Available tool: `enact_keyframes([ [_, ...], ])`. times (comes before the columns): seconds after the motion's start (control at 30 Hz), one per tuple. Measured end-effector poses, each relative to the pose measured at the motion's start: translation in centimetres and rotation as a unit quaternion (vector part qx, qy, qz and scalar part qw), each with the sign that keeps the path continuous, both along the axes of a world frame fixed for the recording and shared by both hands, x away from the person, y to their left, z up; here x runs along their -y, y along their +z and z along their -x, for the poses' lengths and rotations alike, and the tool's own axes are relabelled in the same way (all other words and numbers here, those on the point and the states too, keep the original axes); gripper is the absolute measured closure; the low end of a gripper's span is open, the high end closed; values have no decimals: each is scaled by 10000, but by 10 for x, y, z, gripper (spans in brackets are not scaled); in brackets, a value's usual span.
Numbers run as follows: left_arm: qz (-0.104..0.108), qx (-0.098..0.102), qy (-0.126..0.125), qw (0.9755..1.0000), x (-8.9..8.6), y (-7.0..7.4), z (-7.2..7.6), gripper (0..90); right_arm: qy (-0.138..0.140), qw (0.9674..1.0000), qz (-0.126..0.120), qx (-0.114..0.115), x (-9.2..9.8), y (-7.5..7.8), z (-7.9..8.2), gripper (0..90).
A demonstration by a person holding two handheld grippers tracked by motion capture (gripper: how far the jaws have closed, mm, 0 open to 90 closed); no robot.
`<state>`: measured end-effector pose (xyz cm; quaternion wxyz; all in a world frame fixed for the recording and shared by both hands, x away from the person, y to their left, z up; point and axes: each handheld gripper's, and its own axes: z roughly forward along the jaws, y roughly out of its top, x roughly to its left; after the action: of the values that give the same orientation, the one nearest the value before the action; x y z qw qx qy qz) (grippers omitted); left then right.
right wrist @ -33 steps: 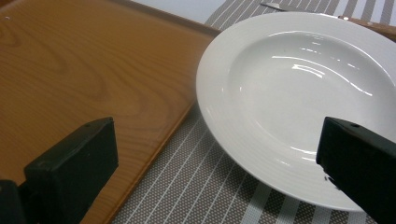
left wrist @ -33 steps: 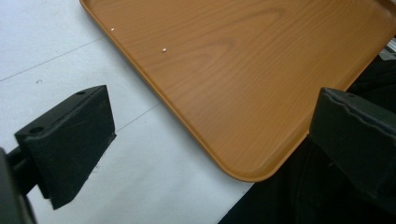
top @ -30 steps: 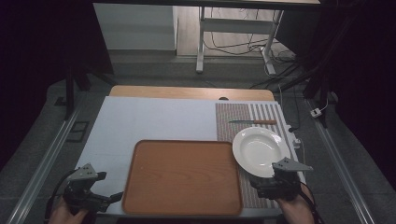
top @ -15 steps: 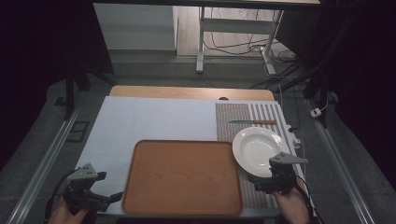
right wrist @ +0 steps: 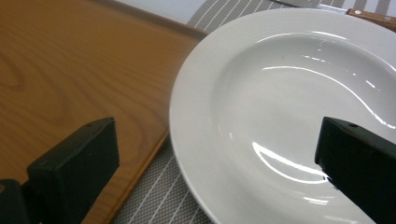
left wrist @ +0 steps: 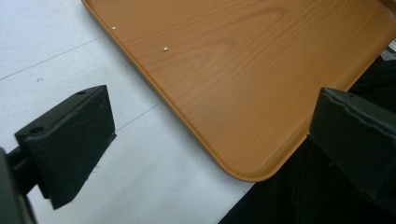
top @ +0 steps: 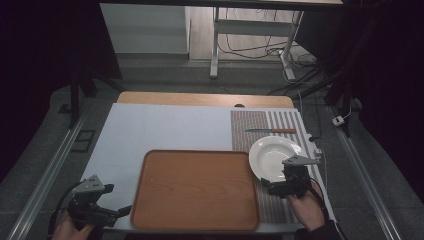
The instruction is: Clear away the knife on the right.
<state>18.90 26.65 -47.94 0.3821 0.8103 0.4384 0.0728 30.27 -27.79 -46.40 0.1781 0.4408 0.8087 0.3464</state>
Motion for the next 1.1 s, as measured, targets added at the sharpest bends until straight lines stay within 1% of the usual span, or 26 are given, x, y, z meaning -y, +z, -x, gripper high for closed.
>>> enact_keyframes([
  [0.17, 2, 0, 9, 10000, 0, 0, 0, 4, -103, 9999, 62, -33, 1, -2, -9, 3],
  [0.23, 0, -2, 9, 10000, 0, 0, 0, 4, -162, 9998, 132, -35, 2, -3, -13, 3],
  [0.3, -2, -6, 6, 10000, 0, 0, 0, 4, -214, 9995, 210, -22, 3, -4, -18, 2],
  [0.37, -3, -7, 4, 10000, 0, 0, 0, 4, -252, 9994, 227, 20, 4, -5, -24, 2],
  [0.43, -3, -7, 1, 10000, 0, 0, 0, 4, -243, 9995, 197, 0, 4, -6, -30, 2],
  [0.5, -4, -3, 10, 10000, 1, 0, 0, 4, -281, 9995, 166, 29, 6, -7, -37, 2],
  [0.57, -14, -6, 0, 10000, 0, 0, 0, 4, -318, 9994, 157, -14, 8, -8, -42, 2],
  [0.7, -9, -9, 10, 10000, 0, 0, 0, 4, -365, 9991, 226, -64, 12, -12, -51, 2],
  [0.83, -17, -8, 9, 10000, 0, 0, 0, 4, -350, 9989, 303, -69, 14, -11, -57, 2],
  [0.93, -10, -13, 15, 10000, 0, 0, 0, 4, -370, 9991, 221, -54, 14, -11, -64, 2],
  [1.1, -4, -18, 11, 10000, 0, 0, 0, 4, -437, 9988, 205, -63, 16, -10, -77, 2],
])
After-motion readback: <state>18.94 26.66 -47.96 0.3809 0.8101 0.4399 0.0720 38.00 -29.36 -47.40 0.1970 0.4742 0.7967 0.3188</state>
